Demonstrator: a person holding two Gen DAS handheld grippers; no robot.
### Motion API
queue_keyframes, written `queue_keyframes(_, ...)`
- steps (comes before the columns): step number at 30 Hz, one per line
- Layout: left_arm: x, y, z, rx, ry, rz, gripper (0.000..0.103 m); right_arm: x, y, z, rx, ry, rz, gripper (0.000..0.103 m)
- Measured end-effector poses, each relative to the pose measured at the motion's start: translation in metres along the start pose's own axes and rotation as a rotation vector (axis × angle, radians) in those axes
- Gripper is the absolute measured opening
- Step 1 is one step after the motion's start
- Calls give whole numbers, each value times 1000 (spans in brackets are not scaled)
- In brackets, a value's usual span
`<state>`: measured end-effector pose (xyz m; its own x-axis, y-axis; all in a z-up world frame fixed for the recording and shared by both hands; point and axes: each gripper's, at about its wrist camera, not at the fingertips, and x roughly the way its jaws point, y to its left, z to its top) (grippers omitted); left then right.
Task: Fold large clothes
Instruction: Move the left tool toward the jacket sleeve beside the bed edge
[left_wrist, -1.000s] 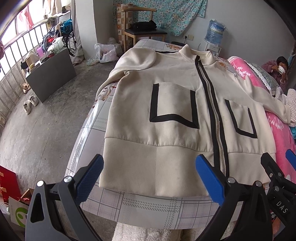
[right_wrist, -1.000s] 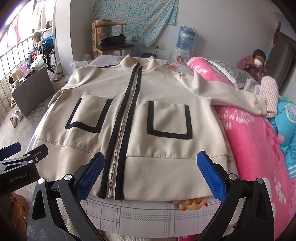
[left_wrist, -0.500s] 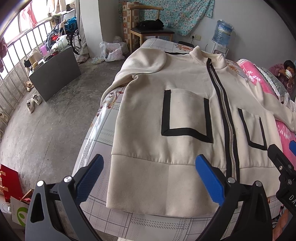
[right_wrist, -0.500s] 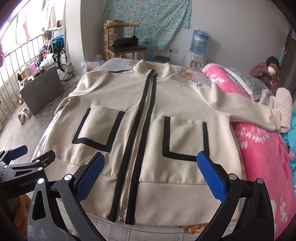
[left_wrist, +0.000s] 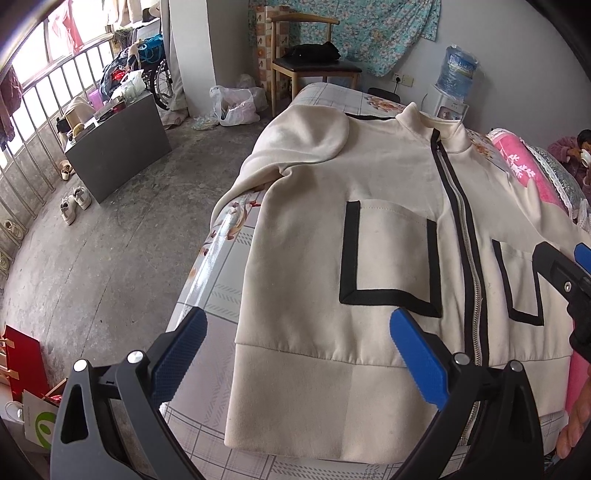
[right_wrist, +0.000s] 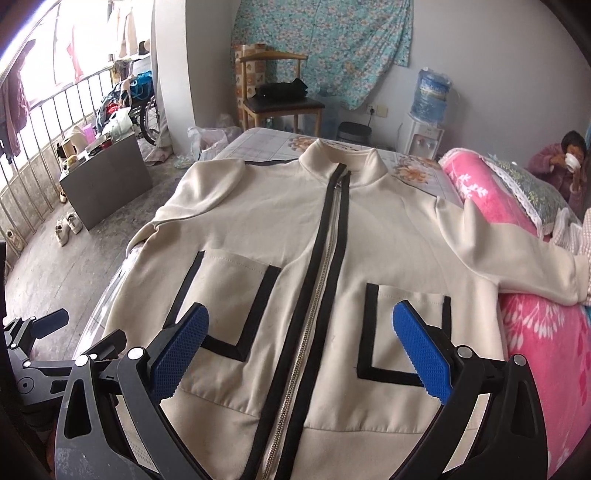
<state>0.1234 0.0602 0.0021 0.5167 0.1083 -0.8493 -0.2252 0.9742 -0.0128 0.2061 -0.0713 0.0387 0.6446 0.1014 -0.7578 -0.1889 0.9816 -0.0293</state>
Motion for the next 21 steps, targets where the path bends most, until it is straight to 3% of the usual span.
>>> queue_keyframes(9, 30, 12, 17, -15, 29, -31, 98, 37, 13, 11, -31, 40, 49, 96)
queue_keyframes(18, 73, 93, 42, -139, 27, 71, 97, 97, 51, 16, -123, 112, 126, 96)
queue_keyframes(21, 79, 126, 50, -205, -29, -31, 97, 113, 64, 16, -152, 129, 142, 96)
